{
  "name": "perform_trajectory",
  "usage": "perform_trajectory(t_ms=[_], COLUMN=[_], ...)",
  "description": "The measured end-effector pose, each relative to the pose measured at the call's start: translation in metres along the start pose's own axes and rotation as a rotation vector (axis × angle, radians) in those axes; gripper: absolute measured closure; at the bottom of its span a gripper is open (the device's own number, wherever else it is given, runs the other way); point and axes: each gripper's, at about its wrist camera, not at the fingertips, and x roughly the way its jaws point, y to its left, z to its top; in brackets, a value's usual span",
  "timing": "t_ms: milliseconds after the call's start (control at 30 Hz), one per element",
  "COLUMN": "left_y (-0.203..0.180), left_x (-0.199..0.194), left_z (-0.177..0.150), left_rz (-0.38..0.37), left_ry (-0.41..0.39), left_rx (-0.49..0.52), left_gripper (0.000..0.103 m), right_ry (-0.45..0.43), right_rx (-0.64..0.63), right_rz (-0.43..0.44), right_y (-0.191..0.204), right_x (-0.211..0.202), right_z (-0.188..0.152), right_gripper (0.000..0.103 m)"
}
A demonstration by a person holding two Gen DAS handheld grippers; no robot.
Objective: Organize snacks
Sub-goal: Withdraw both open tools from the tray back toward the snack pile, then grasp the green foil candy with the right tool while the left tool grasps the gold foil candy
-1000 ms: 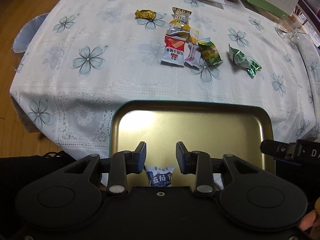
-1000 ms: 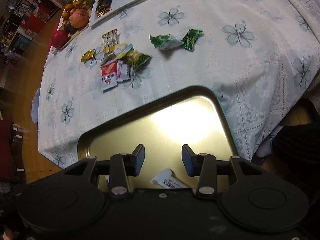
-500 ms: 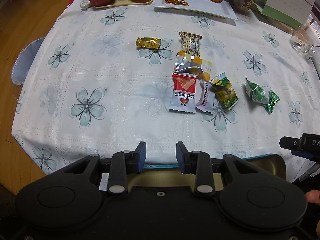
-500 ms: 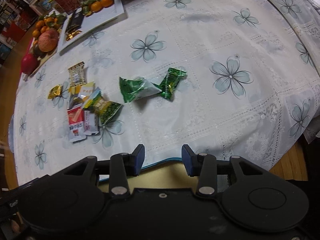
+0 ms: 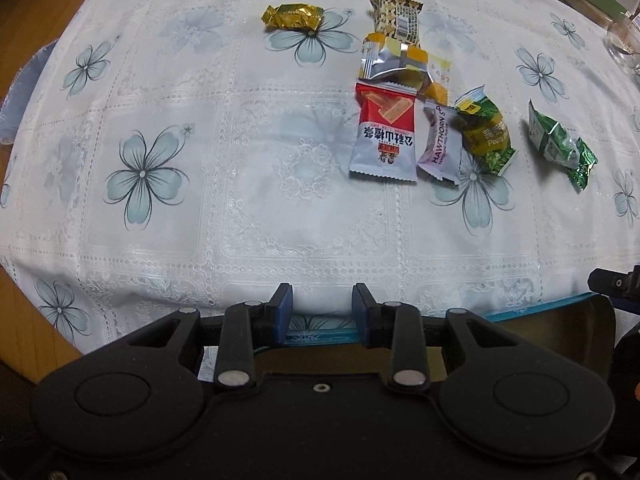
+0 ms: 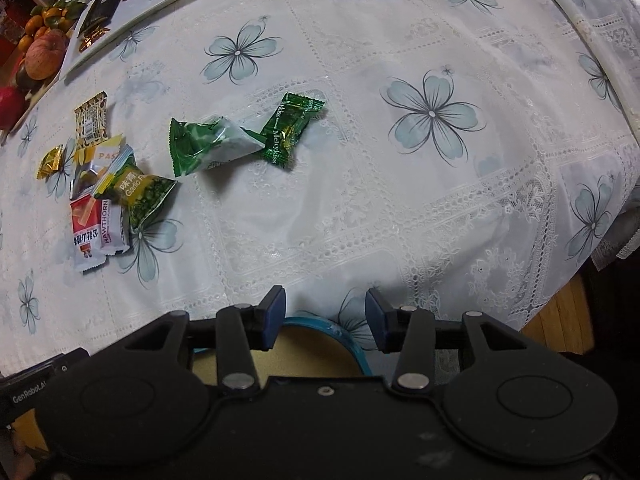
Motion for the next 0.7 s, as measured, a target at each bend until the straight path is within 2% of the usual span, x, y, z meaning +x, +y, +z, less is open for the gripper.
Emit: perform_trajectory(t_ms=[233, 367, 467, 600, 700], left_y=[-0.004, -0.006, -0.005, 0.002, 0.009], left_x=[0.004, 0.004, 0.001, -0.014, -0.033], left_z=[-0.006, -0.008, -0.008, -0.002, 0.012], left_rz=[0.03, 0.028, 0.027, 0.022, -0.03], left_ry=[-0.008, -0.01, -0.015, -0.061, -0.112], left_rx=[0.024, 0.03, 0.03, 0.001, -0.04], left_gripper=[0.06, 0.06, 0.06, 0.06, 0.06], right_ry=[-0.005, 0.029, 0.055, -0.016, -0.067], right_rx=[-0.007, 0.0, 0.003, 0.0, 0.009], right_rz=[-0.008, -0.014, 0.013, 0.057, 0.104], right_y=[-0.003, -0.007, -0.009, -0.004, 0.003], right_x=[-0.003, 0.002, 0.002, -0.019, -0.036], right_z=[-0.005, -0.008, -0.009, 0.001, 0.014], right_gripper=[0.055, 0.055, 0.055, 0.055, 0.055])
